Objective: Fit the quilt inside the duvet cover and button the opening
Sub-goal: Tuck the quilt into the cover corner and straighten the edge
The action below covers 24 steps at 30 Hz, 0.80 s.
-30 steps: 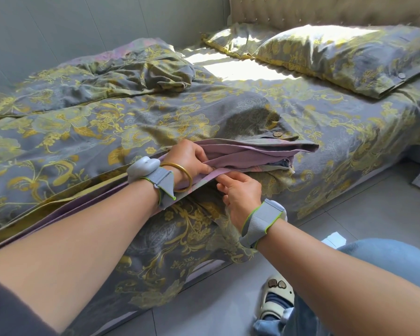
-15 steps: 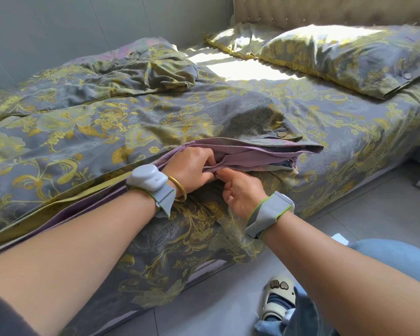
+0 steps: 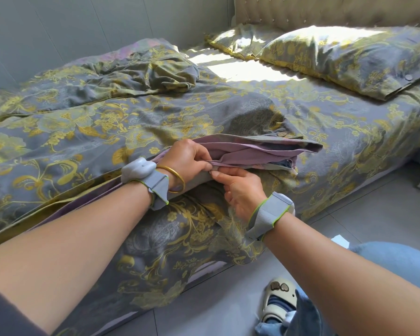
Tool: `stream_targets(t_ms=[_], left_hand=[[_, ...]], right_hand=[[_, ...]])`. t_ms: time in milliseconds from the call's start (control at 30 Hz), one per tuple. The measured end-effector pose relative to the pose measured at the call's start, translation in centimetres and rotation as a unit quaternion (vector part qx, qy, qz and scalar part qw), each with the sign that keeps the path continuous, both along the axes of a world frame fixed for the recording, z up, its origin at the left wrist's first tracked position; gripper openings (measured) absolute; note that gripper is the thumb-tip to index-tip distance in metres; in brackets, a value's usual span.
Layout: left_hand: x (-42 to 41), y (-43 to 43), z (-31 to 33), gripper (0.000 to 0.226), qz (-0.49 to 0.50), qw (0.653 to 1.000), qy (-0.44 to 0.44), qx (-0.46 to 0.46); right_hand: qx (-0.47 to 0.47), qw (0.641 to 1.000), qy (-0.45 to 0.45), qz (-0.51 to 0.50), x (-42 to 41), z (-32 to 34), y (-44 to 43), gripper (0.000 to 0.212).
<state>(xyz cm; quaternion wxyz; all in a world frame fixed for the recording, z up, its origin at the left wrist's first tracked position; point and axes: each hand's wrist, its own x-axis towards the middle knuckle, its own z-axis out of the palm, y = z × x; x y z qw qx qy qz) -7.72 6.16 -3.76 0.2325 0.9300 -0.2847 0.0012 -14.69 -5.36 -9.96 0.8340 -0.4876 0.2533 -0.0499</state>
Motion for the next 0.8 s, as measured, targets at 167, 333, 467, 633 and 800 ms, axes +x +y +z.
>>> stream_targets(t_ms=[167, 333, 467, 633, 800], left_hand=[[-0.4, -0.5, -0.3, 0.004, 0.031, 0.999, 0.006, 0.018], [-0.3, -0.8, -0.5, 0.006, 0.063, 0.995, 0.076, -0.019], [-0.2, -0.9, -0.8, 0.005, 0.072, 0.991, 0.111, -0.035], [-0.6, -1.3, -0.6, 0.018, 0.053, 0.990, 0.132, -0.013], [-1.0, -1.4, 0.2, 0.033, 0.026, 0.979, 0.203, -0.017]], right_hand=[[-0.015, 1.000, -0.010, 0.004, -0.1, 0.1, 0.3, 0.024], [-0.097, 0.995, -0.015, -0.008, 0.0, -0.5, 0.4, 0.020], [-0.105, 0.994, -0.025, -0.011, 0.4, -0.9, 0.4, 0.018], [-0.074, 0.997, -0.004, -0.016, 0.3, -0.6, 0.4, 0.023], [0.107, 0.990, 0.046, -0.081, 1.2, -0.6, -0.5, 0.027]])
